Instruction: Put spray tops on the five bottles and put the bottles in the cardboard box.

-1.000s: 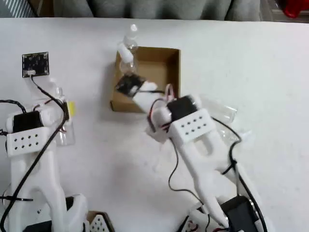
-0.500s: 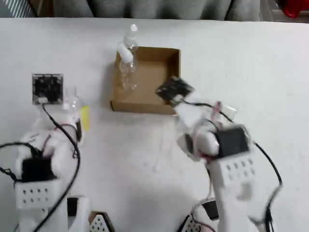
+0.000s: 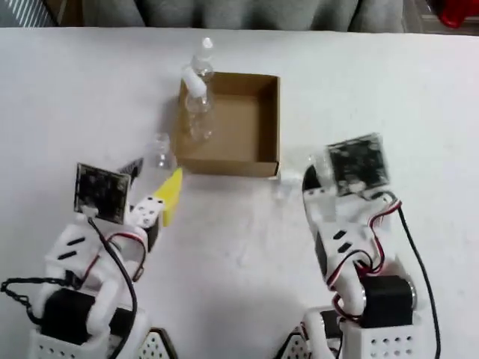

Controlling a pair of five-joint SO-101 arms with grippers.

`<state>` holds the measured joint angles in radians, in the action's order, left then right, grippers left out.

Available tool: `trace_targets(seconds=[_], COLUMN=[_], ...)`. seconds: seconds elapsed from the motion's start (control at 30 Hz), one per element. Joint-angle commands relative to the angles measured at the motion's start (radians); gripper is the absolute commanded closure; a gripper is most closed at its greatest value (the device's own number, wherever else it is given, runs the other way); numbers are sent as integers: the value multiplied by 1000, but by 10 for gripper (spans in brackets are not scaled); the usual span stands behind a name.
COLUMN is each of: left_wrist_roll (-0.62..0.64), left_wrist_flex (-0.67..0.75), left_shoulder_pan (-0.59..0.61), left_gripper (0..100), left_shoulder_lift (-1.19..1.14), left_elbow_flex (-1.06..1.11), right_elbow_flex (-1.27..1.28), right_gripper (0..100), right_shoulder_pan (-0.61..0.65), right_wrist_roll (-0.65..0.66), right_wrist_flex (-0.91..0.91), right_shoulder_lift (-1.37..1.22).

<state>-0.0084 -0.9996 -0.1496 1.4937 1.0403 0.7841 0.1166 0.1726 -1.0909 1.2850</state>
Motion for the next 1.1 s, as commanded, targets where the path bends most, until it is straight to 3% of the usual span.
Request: trace_targets(seconds=[0.0,0.23,0.53,0.73,1.07], left_wrist_roll=[12,9,12,6,6], left_wrist_flex=[144,178,180,199,298], left_shoulder_pan=[-24,-25,-25,-25,-16], left_gripper=[946,946,946,946,946], left_shoulder_lift=[104,298,335,335,335], left_elbow_flex=[118,265,292,301,373], right_elbow_flex=[34,137,103,-28,-414], right_gripper=[981,982,983,983,983], right_shoulder_pan=[-4,76,364,542,582], right_wrist_roll=[-155,-203,-203,-201,-201], right_wrist_flex=[183,601,952,1004,1009], right_shoulder_lift=[30,25,24,-68,-473])
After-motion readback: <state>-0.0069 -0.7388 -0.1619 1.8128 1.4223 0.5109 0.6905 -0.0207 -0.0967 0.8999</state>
